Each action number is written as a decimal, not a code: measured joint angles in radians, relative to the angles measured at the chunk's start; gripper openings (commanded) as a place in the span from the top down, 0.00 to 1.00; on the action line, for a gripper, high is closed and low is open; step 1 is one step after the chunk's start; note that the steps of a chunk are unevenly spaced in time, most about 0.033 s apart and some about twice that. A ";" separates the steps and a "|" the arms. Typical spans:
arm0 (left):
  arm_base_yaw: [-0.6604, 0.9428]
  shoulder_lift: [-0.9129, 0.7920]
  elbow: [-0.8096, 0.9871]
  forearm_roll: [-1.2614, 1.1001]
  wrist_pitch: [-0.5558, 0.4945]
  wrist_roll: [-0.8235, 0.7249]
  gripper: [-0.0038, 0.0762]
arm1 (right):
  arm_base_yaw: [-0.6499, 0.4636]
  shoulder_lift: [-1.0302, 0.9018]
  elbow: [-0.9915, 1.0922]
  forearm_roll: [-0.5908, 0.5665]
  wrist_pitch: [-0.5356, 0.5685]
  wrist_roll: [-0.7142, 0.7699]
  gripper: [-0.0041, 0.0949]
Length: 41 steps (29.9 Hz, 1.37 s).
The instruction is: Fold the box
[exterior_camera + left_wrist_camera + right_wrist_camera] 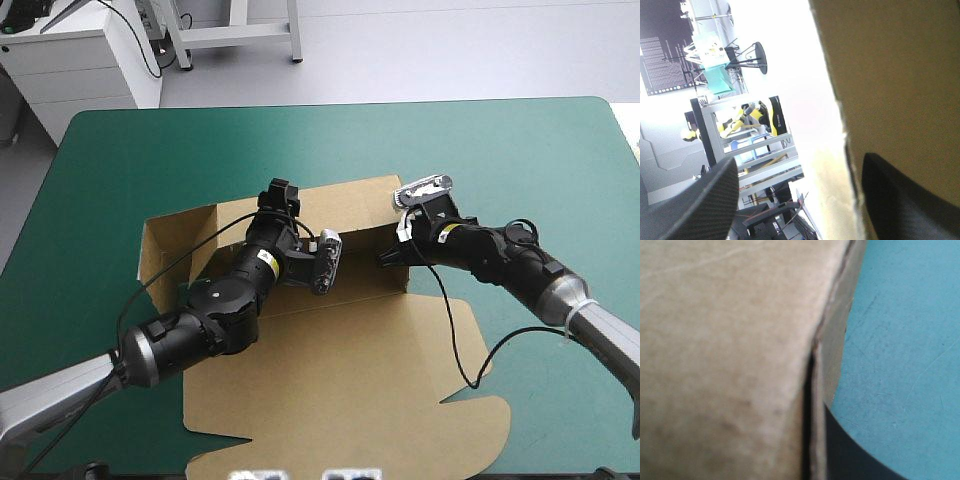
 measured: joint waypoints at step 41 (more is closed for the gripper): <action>0.431 -0.247 -0.265 -0.771 0.273 -0.031 0.95 | -0.095 0.114 -0.638 -0.267 0.763 0.111 0.96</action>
